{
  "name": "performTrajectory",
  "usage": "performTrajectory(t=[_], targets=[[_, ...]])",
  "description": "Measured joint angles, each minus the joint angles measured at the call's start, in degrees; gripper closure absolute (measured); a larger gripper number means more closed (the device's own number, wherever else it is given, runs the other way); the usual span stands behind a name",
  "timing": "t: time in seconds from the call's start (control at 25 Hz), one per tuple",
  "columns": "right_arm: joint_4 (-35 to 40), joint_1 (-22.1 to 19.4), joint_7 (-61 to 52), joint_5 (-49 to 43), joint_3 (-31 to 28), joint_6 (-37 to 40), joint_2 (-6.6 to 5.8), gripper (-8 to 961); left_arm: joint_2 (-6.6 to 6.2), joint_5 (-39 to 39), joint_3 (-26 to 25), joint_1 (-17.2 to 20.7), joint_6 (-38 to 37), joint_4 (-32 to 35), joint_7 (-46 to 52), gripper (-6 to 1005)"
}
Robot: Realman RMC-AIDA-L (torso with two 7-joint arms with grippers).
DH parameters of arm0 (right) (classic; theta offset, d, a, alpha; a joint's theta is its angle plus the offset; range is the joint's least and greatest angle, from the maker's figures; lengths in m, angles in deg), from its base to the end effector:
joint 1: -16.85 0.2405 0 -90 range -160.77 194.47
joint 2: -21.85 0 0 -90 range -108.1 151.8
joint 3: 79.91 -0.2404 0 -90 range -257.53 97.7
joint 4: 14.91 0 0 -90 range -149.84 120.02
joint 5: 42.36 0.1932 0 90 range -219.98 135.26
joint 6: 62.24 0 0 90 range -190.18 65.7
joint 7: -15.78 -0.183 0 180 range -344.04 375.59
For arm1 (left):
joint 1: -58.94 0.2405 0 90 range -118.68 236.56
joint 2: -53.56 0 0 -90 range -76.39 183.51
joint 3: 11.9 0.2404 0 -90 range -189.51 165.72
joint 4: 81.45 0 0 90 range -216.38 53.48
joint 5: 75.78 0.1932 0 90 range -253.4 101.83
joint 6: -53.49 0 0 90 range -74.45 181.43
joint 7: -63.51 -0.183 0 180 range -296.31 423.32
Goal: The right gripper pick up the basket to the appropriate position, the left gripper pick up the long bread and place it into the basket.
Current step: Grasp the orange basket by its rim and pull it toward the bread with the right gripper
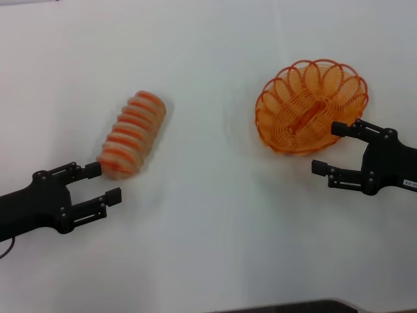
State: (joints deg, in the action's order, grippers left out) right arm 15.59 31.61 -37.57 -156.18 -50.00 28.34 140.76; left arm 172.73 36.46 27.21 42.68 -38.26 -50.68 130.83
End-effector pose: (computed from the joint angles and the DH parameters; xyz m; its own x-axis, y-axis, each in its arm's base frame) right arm 0.3081 0.2485 -0.0213 0.8041 -0.2446 -0.5419 -0.4825 -0.8010 -0.3544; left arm -0.2864 0.2444 -0.0410 0.7183 0.4191 0.5553 0.5710 -0.8111 -0.1266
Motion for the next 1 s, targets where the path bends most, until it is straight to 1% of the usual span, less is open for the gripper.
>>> performTrajectory(t=[0.36,0.48,0.56,0.68,0.76,0.92,1.0], targets=[[0.0,-0.02,-0.04,0.04,-0.09,0.04,0.17,45,0.0,0.03,0.0,0.0,0.0,-0.16,0.0,277],[0.0,0.13,-1.87,0.4,-0.49,0.25,0.17,47,0.05,0.05,0.0,-0.01,0.0,-0.18,0.0,277],[0.03,0.8,-5.74,0.55,-1.1,0.76,-0.23,49,0.06,0.07,0.0,-0.01,-0.02,-0.24,0.0,277],[0.79,2.39,-13.9,0.58,-2.13,2.62,-1.38,51,0.12,0.08,0.0,-0.09,-0.04,-0.27,0.0,278],[1.84,3.28,-18.54,0.59,-2.87,3.96,-1.85,52,0.17,0.09,0.0,-0.16,-0.12,-0.27,0.0,278],[6.28,5.16,-29.69,0.58,-3.88,5.8,-2.39,55,0.18,0.09,0.0,-0.2,-0.24,-0.13,0.47,276],[9.3,6.19,-36.41,0.31,-3.45,6.0,-2.94,57,0.18,0.09,0.01,-0.19,-0.25,-0.07,0.66,276]])
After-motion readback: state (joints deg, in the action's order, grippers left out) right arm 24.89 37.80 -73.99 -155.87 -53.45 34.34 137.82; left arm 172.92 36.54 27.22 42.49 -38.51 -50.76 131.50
